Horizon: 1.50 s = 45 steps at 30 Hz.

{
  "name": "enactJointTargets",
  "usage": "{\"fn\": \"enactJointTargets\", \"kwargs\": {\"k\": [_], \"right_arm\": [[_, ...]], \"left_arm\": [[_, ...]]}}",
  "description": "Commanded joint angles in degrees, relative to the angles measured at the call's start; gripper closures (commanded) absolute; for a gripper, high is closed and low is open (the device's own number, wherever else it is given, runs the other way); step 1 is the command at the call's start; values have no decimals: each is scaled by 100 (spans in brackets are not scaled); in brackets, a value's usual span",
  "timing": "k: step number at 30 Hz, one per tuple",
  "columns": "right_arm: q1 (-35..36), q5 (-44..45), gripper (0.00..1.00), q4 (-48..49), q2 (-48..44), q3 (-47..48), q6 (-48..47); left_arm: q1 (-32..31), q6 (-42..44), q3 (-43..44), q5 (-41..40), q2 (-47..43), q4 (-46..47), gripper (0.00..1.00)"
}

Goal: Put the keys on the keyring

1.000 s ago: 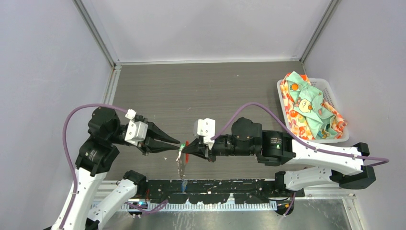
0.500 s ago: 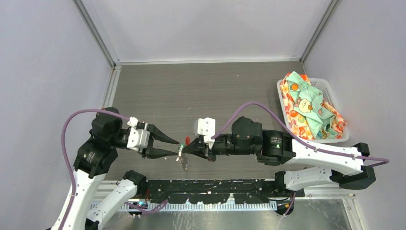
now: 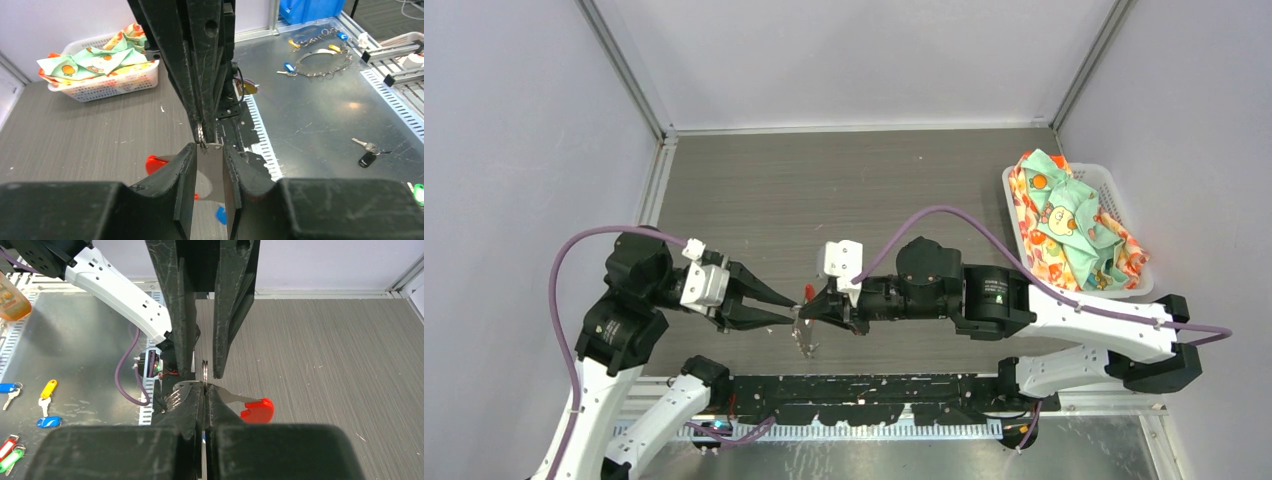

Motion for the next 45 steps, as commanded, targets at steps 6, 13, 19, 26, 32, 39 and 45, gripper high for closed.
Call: {"fn": "enactJointTargets", "kwargs": {"k": [6, 13, 19, 26, 32, 39, 45], "right_arm": [[-40, 97, 99, -446, 186, 637, 71], [-42, 8, 99, -748, 317, 906, 106], [-43, -25, 99, -1223, 659, 1380, 63], [-49, -17, 99, -1608, 895, 1732, 53], [-54, -74, 99, -1940, 1015, 1979, -14], [-49, -246, 99, -2483, 1273, 2436, -70], [-49, -281, 99, -2804, 1462, 2733, -44]], "left_arm": [[10, 884, 500, 237, 243, -1138, 70], [6, 1101, 430, 60, 217, -1093, 80], [2, 1049, 478, -45, 358, -1092, 75], [2, 1117, 536, -108, 316, -1168, 83], [2, 1602, 578, -293, 255, -1484, 89], [2, 1704, 639, -245, 322, -1519, 86], [2, 1834, 627, -78, 317, -1522, 100]]}}
